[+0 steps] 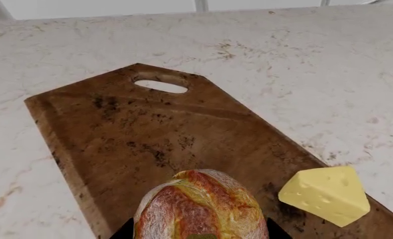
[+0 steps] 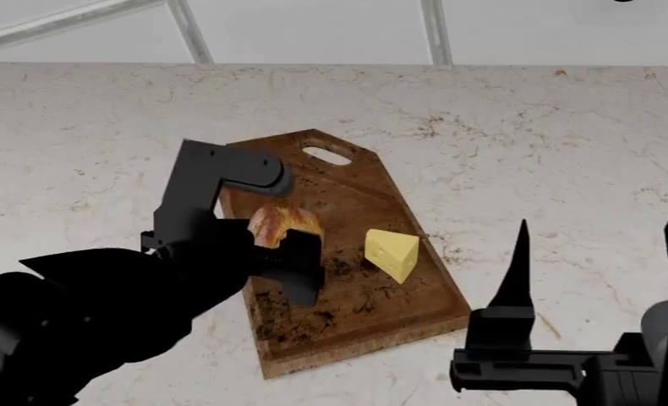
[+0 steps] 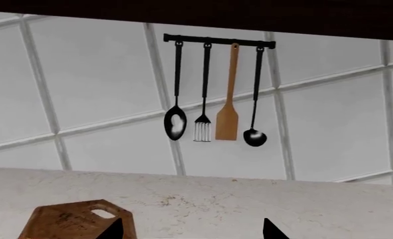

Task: Place the bread and cheese on the cutting board.

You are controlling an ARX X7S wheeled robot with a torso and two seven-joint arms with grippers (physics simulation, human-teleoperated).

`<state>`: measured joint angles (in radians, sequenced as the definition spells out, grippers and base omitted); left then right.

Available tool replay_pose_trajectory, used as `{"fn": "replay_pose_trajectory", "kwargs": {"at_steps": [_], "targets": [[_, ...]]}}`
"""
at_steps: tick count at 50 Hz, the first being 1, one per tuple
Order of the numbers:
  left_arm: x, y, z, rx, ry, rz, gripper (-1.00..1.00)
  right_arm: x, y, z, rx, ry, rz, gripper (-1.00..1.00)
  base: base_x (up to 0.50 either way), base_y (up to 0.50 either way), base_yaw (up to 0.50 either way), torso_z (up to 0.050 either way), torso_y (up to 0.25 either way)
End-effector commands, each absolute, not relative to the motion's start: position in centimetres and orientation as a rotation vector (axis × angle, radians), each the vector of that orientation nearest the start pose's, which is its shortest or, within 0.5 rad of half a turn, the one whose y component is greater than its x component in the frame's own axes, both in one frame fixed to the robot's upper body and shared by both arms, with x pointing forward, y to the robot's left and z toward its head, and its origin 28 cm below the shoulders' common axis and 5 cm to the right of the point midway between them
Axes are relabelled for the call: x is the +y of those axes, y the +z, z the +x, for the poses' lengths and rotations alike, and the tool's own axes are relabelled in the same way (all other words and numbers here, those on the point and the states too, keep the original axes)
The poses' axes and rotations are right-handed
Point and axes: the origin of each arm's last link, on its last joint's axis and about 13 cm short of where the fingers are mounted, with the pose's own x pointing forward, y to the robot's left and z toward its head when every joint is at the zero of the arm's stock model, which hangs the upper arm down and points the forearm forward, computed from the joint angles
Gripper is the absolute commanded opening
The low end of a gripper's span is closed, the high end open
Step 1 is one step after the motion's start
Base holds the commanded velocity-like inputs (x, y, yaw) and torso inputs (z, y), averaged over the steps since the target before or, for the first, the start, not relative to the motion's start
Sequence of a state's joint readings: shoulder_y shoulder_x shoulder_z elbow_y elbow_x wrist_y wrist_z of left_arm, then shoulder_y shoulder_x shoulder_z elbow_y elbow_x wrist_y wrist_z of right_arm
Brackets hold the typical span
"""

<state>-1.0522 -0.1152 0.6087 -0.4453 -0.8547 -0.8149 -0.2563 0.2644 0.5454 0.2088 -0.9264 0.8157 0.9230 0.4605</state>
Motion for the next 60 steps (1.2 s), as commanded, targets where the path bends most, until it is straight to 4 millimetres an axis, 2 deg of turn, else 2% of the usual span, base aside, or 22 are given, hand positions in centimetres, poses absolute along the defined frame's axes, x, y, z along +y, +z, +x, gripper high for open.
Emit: {"fn": "replay_pose_trajectory", "kwargs": {"at_steps": [1,30,31,50,60], "targets": [[13.2,16.0,35.9,0.460,-0.387,-0.034,-1.00,-15.3,20.3,18.0,-0.214,-0.035,-0.059,1.00,0.00,0.00,0.00,0.000,0.000],[13.4,14.9,35.8,0.483,-0.361,-0.044,-1.00,-15.1,20.3,18.3,-0.207,-0.025,-0.065,1.00,0.00,0.00,0.00,0.000,0.001],[13.4,15.0,35.8,0.476,-0.359,-0.043,1.00,-15.0,20.3,18.3,-0.206,-0.024,-0.065,1.00,0.00,0.00,0.00,0.000,0.000],[13.8,16.0,35.7,0.432,-0.344,-0.062,1.00,-14.9,20.1,18.6,-0.195,-0.010,-0.071,1.00,0.00,0.00,0.00,0.000,0.000],[13.7,17.0,34.9,0.400,-0.365,-0.062,1.00,-14.7,20.1,18.7,-0.191,-0.004,-0.076,1.00,0.00,0.00,0.00,0.000,0.000]]}}
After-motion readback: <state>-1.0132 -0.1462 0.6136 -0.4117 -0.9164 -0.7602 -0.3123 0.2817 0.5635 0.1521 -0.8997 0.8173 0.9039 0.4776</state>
